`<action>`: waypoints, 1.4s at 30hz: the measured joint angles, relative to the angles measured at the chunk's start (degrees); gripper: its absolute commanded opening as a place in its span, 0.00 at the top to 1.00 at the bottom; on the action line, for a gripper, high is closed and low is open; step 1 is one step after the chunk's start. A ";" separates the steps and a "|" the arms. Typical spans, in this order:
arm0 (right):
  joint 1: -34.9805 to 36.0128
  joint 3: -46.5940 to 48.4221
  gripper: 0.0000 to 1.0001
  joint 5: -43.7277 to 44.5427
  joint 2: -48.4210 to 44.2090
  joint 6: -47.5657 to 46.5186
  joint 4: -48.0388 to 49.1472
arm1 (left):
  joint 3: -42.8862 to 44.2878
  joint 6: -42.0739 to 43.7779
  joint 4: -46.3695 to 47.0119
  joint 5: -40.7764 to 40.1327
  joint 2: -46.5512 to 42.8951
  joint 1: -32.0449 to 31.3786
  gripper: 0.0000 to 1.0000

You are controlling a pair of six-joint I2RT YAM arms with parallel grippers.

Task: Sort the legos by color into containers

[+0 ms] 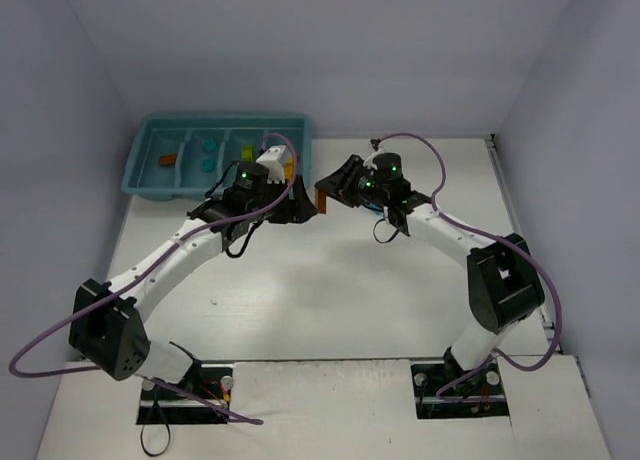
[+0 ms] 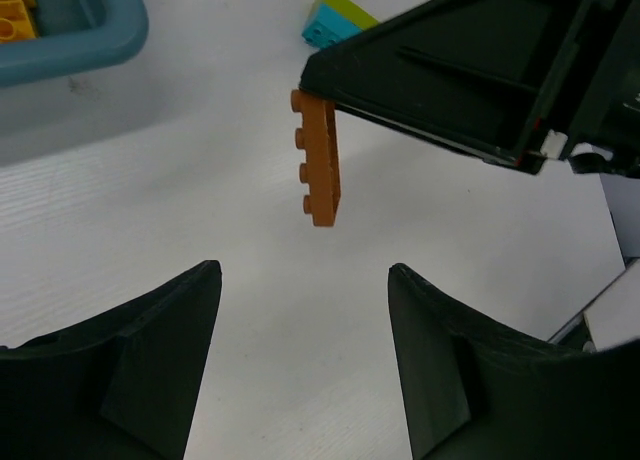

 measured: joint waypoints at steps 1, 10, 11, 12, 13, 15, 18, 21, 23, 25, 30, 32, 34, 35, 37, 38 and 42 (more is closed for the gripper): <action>0.00 -0.09 1.00 -0.17 0.00 0.55 0.46 | 0.55 0.04 0.00 -0.66 0.61 0.00 0.41; 0.31 -1.75 1.00 -1.38 -0.98 2.60 2.36 | 4.04 0.09 0.31 -4.17 8.81 -1.14 0.47; 0.31 -1.95 1.00 -1.49 -1.22 2.73 2.43 | 4.22 0.09 0.39 -4.24 9.29 -1.27 0.48; 0.31 -2.25 1.00 -1.60 -1.51 2.95 2.67 | 4.55 0.09 0.37 -4.24 9.70 -1.44 0.49; 0.31 -2.64 1.00 -1.70 -1.79 3.17 2.93 | 5.05 0.09 0.39 -4.24 10.12 -1.60 0.53; 0.31 -3.15 1.00 -1.79 -2.14 3.45 3.43 | 6.03 0.02 0.55 -4.26 10.80 -1.97 0.60; 0.31 -3.58 1.00 -1.99 -2.36 3.61 3.82 | 6.73 -0.37 1.25 -4.22 11.28 -2.40 0.79; 0.31 -3.74 1.00 -2.03 -2.38 3.61 4.11 | 7.04 -0.74 1.73 -3.98 11.56 -2.95 0.96; 0.22 -4.07 1.00 -2.03 -2.38 3.58 4.63 | 7.10 -0.79 1.66 -4.00 11.72 -3.04 1.00; 0.22 -4.35 0.78 -2.03 -2.38 3.63 4.90 | 7.10 -0.87 1.51 -3.93 11.76 -3.04 1.00; -0.37 -4.42 0.24 -2.49 -2.38 3.32 4.68 | 7.10 -0.48 1.01 -4.72 11.72 -2.64 1.00; -1.33 -4.26 0.18 -3.30 -2.38 2.34 3.61 | 7.10 0.37 0.00 -5.55 11.63 -1.42 1.00; -3.54 -3.63 0.16 -3.98 -2.38 1.16 1.70 | 7.10 1.81 -1.66 -6.29 11.39 0.90 1.00; -5.03 -3.17 0.16 -4.11 -2.38 0.35 0.74 | 7.10 2.84 -2.58 -6.78 11.26 2.45 1.00; -8.17 -1.68 0.16 -4.09 -2.38 -2.16 -2.12 | 7.32 4.98 -4.42 -7.85 11.06 6.25 1.00; -9.99 -0.94 0.16 -4.04 -2.49 -3.80 -3.65 | 8.00 6.56 -5.95 -8.81 11.06 8.96 1.00; -14.69 0.20 0.15 -2.69 -4.26 -10.95 -9.53 | 13.88 12.15 -9.35 -11.63 11.80 19.41 1.00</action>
